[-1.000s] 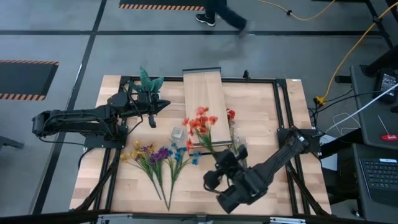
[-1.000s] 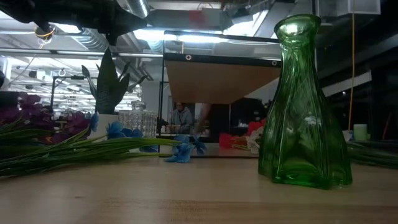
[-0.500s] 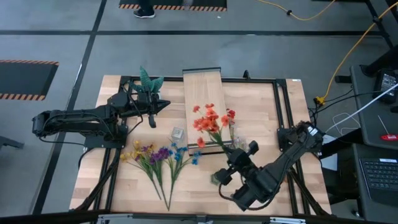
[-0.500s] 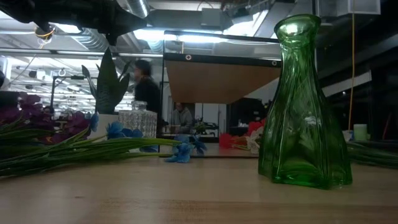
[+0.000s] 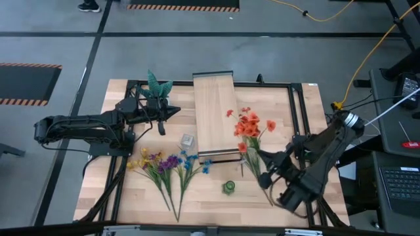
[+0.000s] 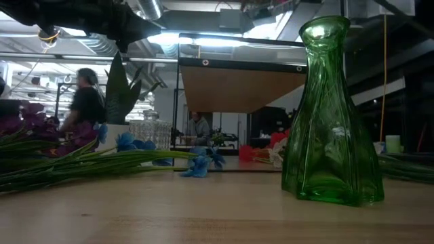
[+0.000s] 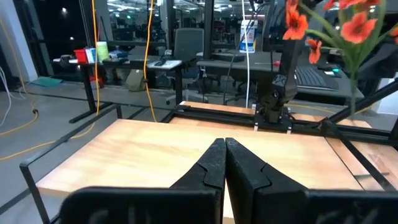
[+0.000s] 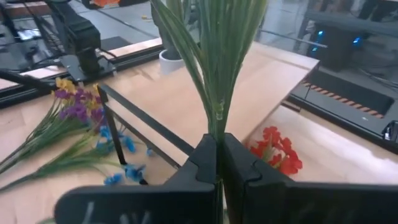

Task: Pick and place flowers into a vace then onto a shelf
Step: Put the bottom orange flowers into the green vase

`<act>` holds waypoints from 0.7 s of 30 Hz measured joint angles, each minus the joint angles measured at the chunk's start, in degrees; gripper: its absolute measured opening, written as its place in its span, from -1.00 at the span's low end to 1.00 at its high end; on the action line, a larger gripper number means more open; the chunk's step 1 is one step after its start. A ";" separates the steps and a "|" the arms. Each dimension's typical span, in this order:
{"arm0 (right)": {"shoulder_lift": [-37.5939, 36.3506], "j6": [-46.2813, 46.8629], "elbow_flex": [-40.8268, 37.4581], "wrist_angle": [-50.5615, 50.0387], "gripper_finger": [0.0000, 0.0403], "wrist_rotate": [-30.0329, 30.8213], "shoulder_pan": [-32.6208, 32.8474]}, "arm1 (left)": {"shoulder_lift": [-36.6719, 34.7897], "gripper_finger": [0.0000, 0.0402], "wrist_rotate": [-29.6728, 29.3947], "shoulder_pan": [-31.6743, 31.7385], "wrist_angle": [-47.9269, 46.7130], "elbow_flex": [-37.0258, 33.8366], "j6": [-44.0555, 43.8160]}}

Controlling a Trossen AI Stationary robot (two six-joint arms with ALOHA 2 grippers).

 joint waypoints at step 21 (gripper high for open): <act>-19.13 -42.66 -28.77 56.12 -0.99 -2.60 8.84 | 3.55 -0.98 8.39 0.00 2.60 0.00 0.02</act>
